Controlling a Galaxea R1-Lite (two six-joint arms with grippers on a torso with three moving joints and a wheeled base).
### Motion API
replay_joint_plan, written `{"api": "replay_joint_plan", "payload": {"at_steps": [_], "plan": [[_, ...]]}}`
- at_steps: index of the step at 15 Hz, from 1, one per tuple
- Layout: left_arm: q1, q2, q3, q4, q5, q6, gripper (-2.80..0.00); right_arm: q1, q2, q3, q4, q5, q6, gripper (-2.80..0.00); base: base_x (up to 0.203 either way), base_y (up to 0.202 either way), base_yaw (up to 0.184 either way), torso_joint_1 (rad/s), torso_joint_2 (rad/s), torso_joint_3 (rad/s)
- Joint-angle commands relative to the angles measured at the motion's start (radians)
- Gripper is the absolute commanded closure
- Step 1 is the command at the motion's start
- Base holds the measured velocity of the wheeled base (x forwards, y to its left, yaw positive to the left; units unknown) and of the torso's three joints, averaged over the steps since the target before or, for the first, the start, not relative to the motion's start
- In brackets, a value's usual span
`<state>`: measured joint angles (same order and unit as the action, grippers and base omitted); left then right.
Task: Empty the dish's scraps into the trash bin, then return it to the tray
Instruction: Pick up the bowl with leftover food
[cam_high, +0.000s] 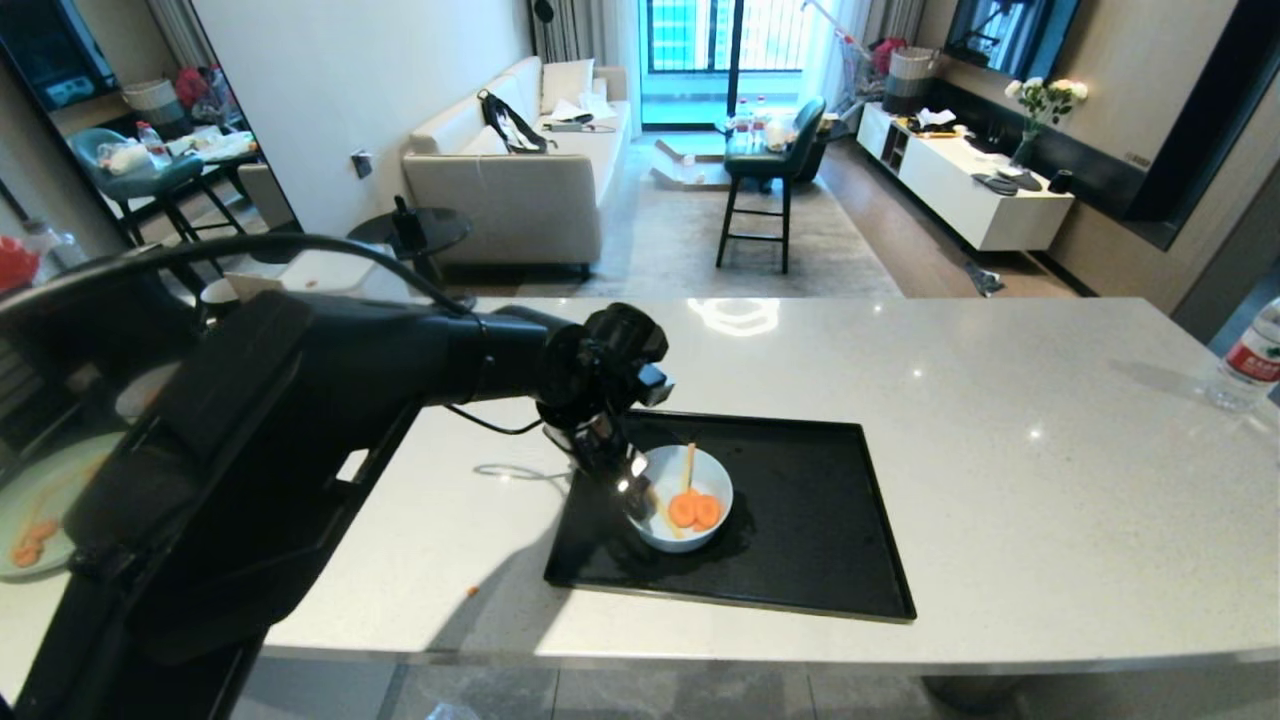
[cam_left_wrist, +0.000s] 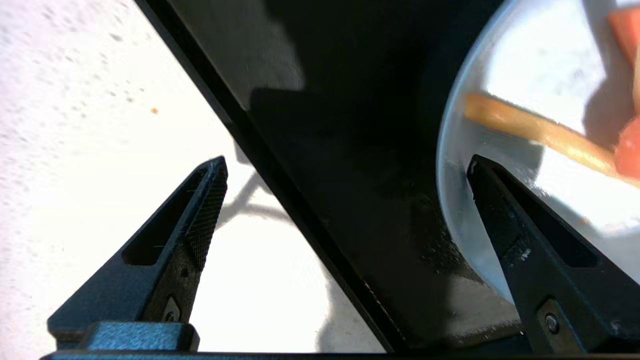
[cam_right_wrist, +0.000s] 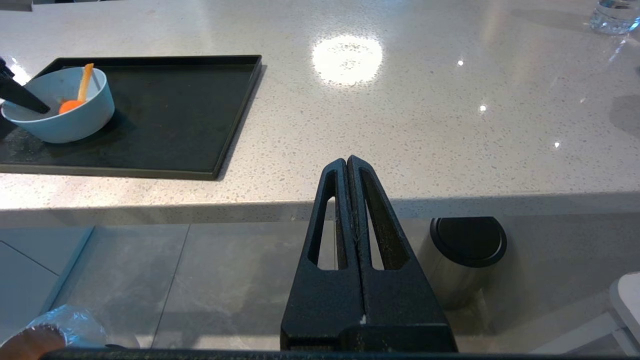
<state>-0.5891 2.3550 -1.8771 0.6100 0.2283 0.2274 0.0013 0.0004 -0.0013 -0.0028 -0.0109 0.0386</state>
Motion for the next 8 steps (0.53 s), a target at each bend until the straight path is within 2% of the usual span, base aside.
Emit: {"api": "replay_joint_plan", "payload": {"at_steps": [1,8], "plan": [[-0.006,-0.018,0.034,0.001,-0.001,-0.001,-2.8,0.0,0.0,0.0,0.0,0.0,0.0,0.0,0.0,0.0,0.0,0.0,0.0,0.0],[-0.014,-0.023,0.076,-0.006,-0.001,-0.016,-2.8,0.0,0.0,0.0,0.0,0.0,0.001,0.0,0.0,0.0,0.0,0.0,0.0,0.0]]}}
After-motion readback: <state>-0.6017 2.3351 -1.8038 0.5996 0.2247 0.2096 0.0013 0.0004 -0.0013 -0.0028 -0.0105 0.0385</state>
